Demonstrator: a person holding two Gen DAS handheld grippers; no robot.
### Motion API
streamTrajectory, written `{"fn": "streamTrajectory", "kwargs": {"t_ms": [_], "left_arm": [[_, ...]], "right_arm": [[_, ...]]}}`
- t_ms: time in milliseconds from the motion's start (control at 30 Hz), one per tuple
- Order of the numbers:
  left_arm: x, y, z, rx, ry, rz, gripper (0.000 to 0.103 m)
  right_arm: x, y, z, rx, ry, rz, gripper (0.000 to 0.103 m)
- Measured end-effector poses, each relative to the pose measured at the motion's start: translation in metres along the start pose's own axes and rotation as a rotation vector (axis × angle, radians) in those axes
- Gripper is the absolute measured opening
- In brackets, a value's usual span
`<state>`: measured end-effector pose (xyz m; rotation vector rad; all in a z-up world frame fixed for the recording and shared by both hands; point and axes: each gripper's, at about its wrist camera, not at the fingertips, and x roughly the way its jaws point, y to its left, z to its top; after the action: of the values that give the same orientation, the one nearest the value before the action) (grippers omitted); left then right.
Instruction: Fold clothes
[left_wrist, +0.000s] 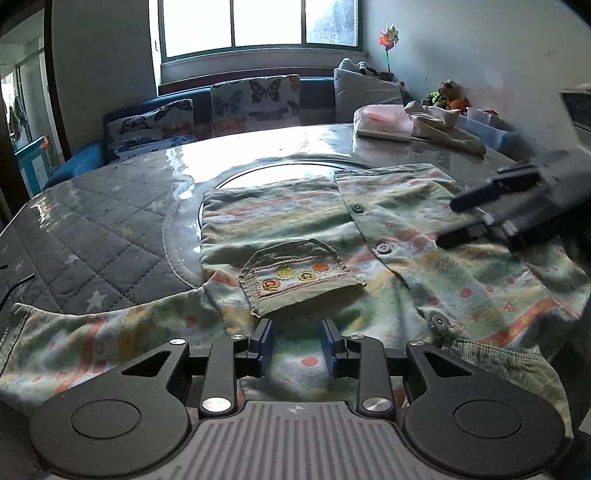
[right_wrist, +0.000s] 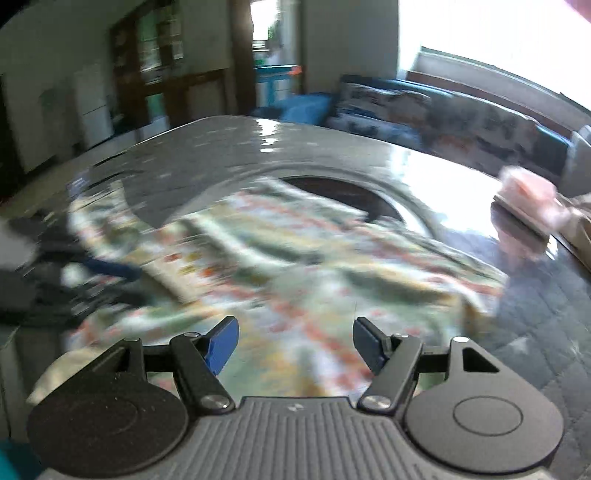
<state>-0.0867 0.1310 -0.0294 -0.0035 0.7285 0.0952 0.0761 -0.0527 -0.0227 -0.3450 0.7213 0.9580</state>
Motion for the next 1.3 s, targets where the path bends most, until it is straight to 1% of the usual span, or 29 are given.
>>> {"fn": "streamTrajectory", "kwargs": {"t_ms": [233,267,333,400,467,567,700,800,933,1000,1133,1200,1300], "left_arm": [[-0.001,0.001,-0.002,0.005,-0.007,-0.008,0.033],[-0.001,0.001,-0.002,0.008,-0.007,-0.009,0.033],[0.0,0.002,-0.001,0.011,-0.004,-0.013,0.034],[0.0,0.002,0.001,0.013,0.004,-0.018,0.035],[0.0,0.001,0.003,0.013,0.01,-0.022,0.036],[-0.002,0.001,0.007,0.007,-0.001,-0.024,0.038],[-0.001,0.005,0.014,-0.007,-0.013,-0.011,0.042],[0.003,0.01,0.015,-0.02,-0.005,0.004,0.042],[0.007,0.015,0.011,-0.032,0.013,0.01,0.043],[0.007,0.013,0.01,-0.028,0.014,0.011,0.043],[0.0,0.004,0.008,-0.016,-0.002,-0.01,0.045],[-0.004,-0.002,0.007,-0.006,-0.009,-0.023,0.045],[-0.008,-0.012,0.002,0.019,-0.012,-0.04,0.047]], "right_arm": [[0.035,-0.058,0.004,0.096,0.041,-0.129,0.07],[0.037,-0.064,0.004,0.104,0.041,-0.145,0.071],[0.04,-0.072,0.006,0.121,0.036,-0.152,0.071],[0.041,-0.072,0.011,0.125,0.03,-0.173,0.071],[0.042,-0.065,0.016,0.084,0.021,-0.189,0.073],[0.044,-0.045,0.022,0.03,0.013,-0.149,0.08],[0.053,-0.017,0.023,-0.028,0.03,-0.082,0.083],[0.053,0.001,0.017,-0.071,0.049,-0.047,0.083],[0.039,0.024,0.006,-0.12,0.056,-0.009,0.088],[0.031,0.033,0.0,-0.137,0.058,0.004,0.088],[0.013,0.053,-0.016,-0.183,0.065,0.025,0.089],[0.004,0.062,-0.025,-0.211,0.059,0.02,0.091],[-0.014,0.067,-0.04,-0.211,0.059,0.026,0.092]]}}
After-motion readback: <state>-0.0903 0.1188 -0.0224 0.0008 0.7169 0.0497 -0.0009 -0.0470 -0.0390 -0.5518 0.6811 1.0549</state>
